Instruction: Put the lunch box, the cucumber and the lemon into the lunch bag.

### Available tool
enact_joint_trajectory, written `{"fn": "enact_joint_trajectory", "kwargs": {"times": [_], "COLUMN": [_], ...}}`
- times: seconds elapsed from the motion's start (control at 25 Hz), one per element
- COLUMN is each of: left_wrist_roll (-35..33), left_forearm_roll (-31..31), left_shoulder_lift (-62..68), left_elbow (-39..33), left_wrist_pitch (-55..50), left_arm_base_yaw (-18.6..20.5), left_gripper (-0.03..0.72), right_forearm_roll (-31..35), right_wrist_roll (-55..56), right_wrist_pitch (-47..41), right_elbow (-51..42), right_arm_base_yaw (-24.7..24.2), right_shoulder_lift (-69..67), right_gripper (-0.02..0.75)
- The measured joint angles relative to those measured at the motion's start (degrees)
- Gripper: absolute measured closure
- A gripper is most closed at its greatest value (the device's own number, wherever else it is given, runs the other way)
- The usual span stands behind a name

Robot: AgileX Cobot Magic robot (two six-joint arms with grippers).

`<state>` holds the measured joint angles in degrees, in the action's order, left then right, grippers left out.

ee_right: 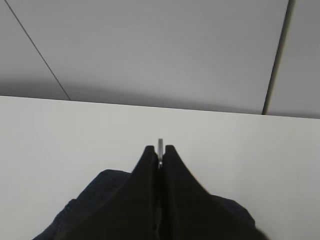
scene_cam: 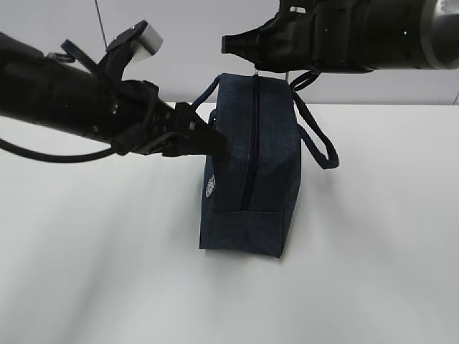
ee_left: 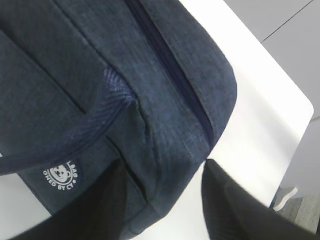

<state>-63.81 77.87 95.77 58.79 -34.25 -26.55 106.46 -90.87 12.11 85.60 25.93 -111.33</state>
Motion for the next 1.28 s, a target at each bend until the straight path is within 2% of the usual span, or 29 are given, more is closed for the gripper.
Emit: {"fn": "enact_joint_trajectory", "kwargs": {"times": [0.24, 0.36, 0.48, 0.68, 0.92, 1.28], "left_wrist_roll": [24.3, 34.2, 41.2, 45.7, 46.6, 46.7], "left_forearm_roll": [-22.4, -31.2, -36.6, -39.3, -39.5, -35.3], "left_shoulder_lift": [0.0, 0.1, 1.5, 5.6, 10.2, 13.6], "left_elbow": [9.2, 13.3, 17.3, 22.8, 26.7, 29.3], "left_wrist_pitch": [-5.8, -10.3, -13.3, -14.3, -13.9, -11.2], "left_arm_base_yaw": [0.0, 0.0, 0.0, 0.0, 0.0, 0.1], "left_gripper": [0.367, 0.367, 0.367, 0.346, 0.325, 0.324], "right_forearm_roll": [0.0, 0.0, 0.0, 0.0, 0.0, 0.0], "right_wrist_roll": [0.0, 0.0, 0.0, 0.0, -0.1, -0.1], "right_wrist_pitch": [-0.3, -0.4, -0.6, -0.7, -1.0, -1.3], "right_elbow": [0.0, 0.0, 0.0, 0.0, 0.0, 0.0], "right_arm_base_yaw": [0.0, 0.0, 0.0, 0.0, 0.0, 0.0], "right_shoulder_lift": [0.0, 0.0, 0.0, 0.0, 0.0, 0.0], "right_gripper": [0.738, 0.738, 0.738, 0.738, 0.738, 0.738]}}
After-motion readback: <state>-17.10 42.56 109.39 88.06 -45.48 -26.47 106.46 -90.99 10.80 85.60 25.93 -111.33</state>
